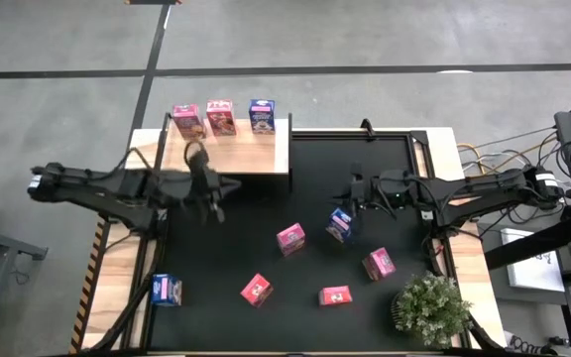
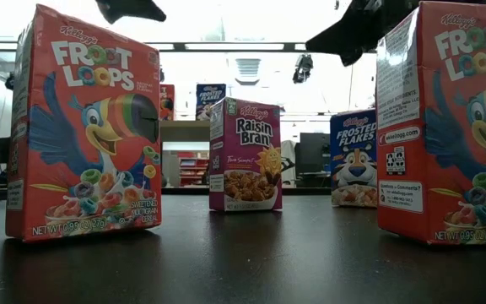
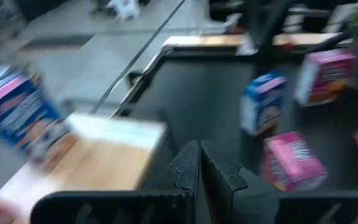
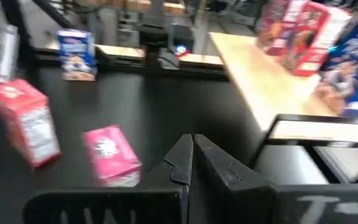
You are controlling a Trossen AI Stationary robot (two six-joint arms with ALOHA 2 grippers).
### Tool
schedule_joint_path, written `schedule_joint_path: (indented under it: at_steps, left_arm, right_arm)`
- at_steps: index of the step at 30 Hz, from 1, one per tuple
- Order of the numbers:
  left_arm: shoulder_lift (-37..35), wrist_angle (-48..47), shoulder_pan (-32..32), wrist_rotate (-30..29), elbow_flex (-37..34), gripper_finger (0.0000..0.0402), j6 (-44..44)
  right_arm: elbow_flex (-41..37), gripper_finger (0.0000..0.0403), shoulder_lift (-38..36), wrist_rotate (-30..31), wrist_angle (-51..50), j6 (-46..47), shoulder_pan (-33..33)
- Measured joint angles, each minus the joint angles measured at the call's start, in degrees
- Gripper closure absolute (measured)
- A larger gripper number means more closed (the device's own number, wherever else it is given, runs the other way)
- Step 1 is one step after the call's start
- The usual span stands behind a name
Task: Stack cereal on shelf
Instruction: Align the right blue cereal box with the other blue cereal box on the shelf
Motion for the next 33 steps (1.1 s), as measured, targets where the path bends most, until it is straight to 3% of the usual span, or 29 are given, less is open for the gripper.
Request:
schedule_joint_path:
  at_steps: [6,11,21,33]
  left_arm:
    - [0.2,9.0,-4.1,-0.8,-4.7,0.0401,2.1]
    - [0.1,9.3,-4.1,-1.1,-5.6,0.0401,2.8]
    - [0.1,9.4,-4.1,-1.1,-5.4,0.0401,6.1]
    - [0.5,9.3,-4.1,-1.1,-5.4,0.0401,6.2]
  right_arm:
    - [4.4,0.0394,0.8,-0.4,-9.6,5.9,2.8]
    - [9.3,0.0394,3.2,-0.4,-18.8,10.9,5.8]
    - [20.8,0.0394,7.9,-0.3,-46.6,25.0,6.3]
    - [25.5,0.0384,12.1,-0.3,-52.9,27.6,6.9]
